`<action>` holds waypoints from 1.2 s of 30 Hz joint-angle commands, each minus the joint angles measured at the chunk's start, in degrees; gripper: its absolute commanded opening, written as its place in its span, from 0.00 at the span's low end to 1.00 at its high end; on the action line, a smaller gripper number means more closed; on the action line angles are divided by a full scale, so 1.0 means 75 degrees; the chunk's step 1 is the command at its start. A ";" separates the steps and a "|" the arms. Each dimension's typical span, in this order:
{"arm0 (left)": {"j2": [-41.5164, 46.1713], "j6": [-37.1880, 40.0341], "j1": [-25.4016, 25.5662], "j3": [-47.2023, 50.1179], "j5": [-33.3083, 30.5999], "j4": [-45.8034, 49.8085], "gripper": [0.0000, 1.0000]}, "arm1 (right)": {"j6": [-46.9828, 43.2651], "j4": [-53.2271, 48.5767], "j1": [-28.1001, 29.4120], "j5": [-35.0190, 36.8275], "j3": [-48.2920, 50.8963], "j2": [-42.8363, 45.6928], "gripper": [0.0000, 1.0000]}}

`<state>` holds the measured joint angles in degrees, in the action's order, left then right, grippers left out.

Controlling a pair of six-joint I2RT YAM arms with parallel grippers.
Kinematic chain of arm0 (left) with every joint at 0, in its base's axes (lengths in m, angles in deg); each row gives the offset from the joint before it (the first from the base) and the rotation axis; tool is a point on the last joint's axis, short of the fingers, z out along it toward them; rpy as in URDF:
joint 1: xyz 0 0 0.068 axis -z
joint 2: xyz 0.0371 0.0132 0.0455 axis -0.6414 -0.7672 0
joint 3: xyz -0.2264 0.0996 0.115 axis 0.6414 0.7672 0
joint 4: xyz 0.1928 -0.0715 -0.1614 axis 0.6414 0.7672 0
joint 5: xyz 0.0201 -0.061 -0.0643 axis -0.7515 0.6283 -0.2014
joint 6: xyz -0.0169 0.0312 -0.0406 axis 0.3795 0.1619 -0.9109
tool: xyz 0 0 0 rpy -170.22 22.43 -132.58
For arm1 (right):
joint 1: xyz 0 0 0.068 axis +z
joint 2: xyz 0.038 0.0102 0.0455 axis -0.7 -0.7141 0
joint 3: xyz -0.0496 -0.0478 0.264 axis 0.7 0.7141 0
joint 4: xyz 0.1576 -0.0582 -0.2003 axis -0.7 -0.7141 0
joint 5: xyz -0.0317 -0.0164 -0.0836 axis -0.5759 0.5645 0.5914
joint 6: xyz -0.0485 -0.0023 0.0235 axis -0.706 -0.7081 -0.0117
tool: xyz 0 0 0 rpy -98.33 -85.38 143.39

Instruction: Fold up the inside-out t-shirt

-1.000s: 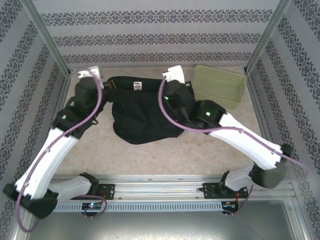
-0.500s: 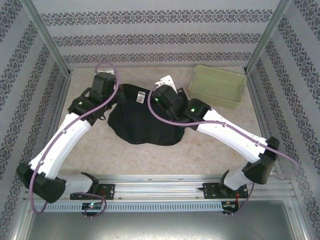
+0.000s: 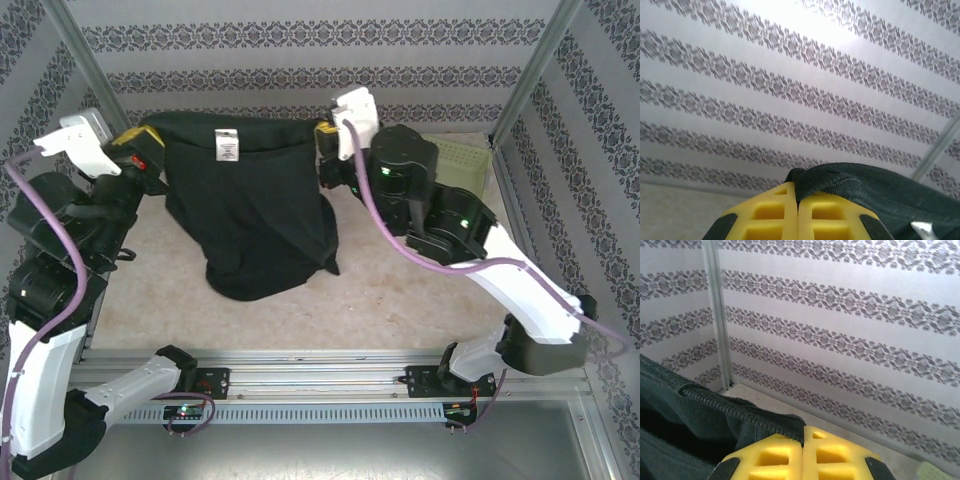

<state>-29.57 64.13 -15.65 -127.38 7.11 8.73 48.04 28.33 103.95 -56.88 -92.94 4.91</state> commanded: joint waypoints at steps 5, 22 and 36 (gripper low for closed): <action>-0.1307 0.0319 -0.0081 -0.1630 0.0707 0.1057 0.00 | 0.0411 -0.0719 -0.0729 0.0216 -0.0556 -0.0913 0.00; -0.3497 -0.1249 0.2296 0.3121 0.3146 -0.1320 0.00 | 0.4332 0.1359 -0.3464 -0.2508 0.7474 0.0935 0.00; -0.3859 -0.1740 0.2436 0.4264 0.3600 -0.2680 0.06 | 0.4814 0.3015 -0.2434 -0.3386 1.0050 0.3096 0.60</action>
<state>-58.99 52.63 2.76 -95.93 32.62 -6.33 83.10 44.90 83.43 -80.29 -19.52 25.41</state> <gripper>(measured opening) 0.047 0.592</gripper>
